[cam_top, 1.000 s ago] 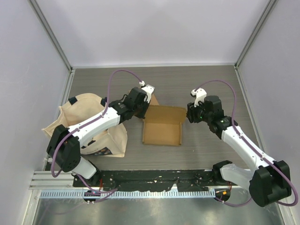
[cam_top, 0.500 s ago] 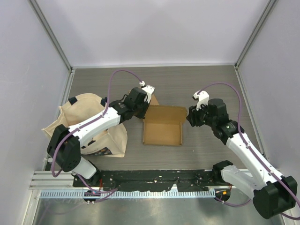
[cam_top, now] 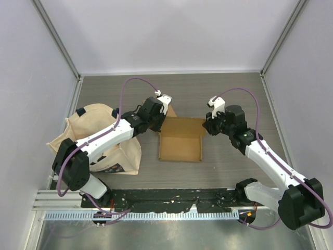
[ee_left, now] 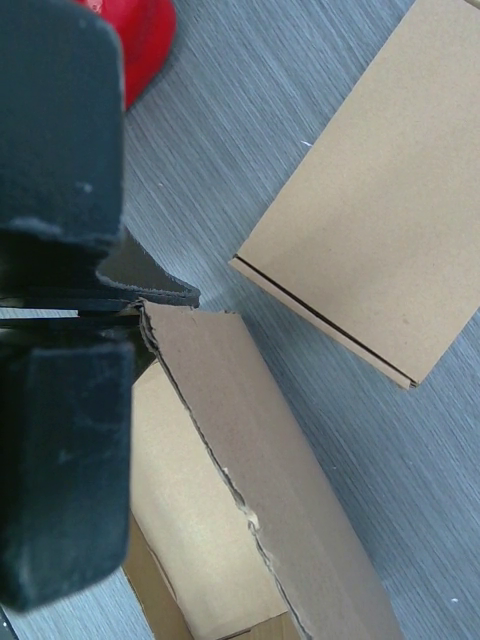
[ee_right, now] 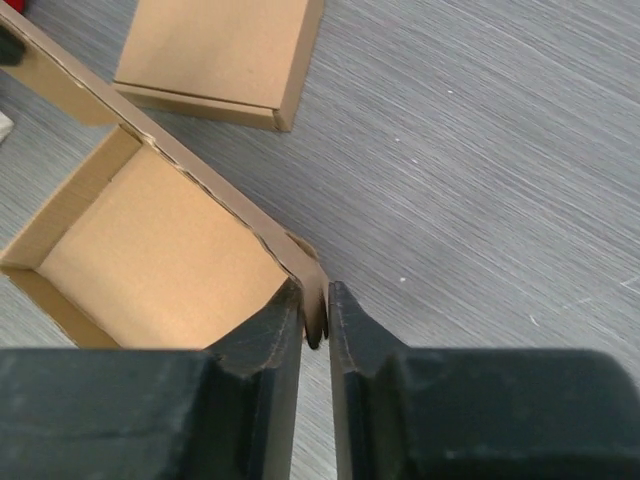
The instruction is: Fold the paper box
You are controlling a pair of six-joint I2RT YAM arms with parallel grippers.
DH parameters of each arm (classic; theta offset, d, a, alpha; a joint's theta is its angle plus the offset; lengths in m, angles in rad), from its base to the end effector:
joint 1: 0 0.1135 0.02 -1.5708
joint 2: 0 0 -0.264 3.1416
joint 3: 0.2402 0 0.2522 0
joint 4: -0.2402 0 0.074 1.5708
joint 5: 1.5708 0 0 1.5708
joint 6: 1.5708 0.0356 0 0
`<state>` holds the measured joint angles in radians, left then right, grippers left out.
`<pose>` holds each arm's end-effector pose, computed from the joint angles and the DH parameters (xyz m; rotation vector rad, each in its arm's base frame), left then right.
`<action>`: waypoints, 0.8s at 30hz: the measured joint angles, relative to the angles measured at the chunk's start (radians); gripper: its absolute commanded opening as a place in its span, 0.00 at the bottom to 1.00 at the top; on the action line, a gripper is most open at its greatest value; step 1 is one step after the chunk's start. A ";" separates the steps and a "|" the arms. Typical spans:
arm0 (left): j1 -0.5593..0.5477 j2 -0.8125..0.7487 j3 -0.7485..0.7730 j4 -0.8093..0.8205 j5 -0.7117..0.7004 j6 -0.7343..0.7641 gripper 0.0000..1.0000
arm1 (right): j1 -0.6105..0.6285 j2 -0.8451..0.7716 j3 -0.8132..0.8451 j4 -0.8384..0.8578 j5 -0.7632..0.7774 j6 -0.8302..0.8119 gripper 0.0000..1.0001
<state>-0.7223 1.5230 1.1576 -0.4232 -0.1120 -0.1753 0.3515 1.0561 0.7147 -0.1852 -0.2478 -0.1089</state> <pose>0.2538 -0.2183 0.2681 0.5883 2.3000 -0.3048 0.2174 0.0890 0.2633 -0.6257 2.0103 0.4058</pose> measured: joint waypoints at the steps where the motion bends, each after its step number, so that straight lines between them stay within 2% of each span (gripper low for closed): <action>1: 0.000 0.000 0.000 0.000 0.000 0.000 0.00 | 0.005 0.005 0.000 0.012 -0.002 0.000 0.05; 5: 0.002 0.000 0.005 -0.004 -0.018 -0.032 0.00 | 0.040 0.011 0.000 0.035 0.027 0.012 0.01; 9: 0.003 0.006 0.007 0.012 -0.087 -0.140 0.00 | 0.114 0.011 -0.007 0.083 0.176 0.090 0.01; 16: -0.058 0.008 -0.016 0.114 -0.300 -0.357 0.00 | 0.302 0.038 -0.029 0.177 0.657 0.352 0.01; 21: -0.118 0.008 -0.090 0.228 -0.403 -0.404 0.00 | 0.378 0.053 -0.087 0.257 0.893 0.470 0.01; 24: -0.145 0.008 -0.142 0.291 -0.440 -0.417 0.00 | 0.408 0.052 -0.138 0.302 0.977 0.514 0.02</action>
<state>-0.8673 1.5307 1.0157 -0.1322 -0.5518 -0.5922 0.7593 1.1080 0.5762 0.1169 0.7292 0.4049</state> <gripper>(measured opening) 0.026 0.042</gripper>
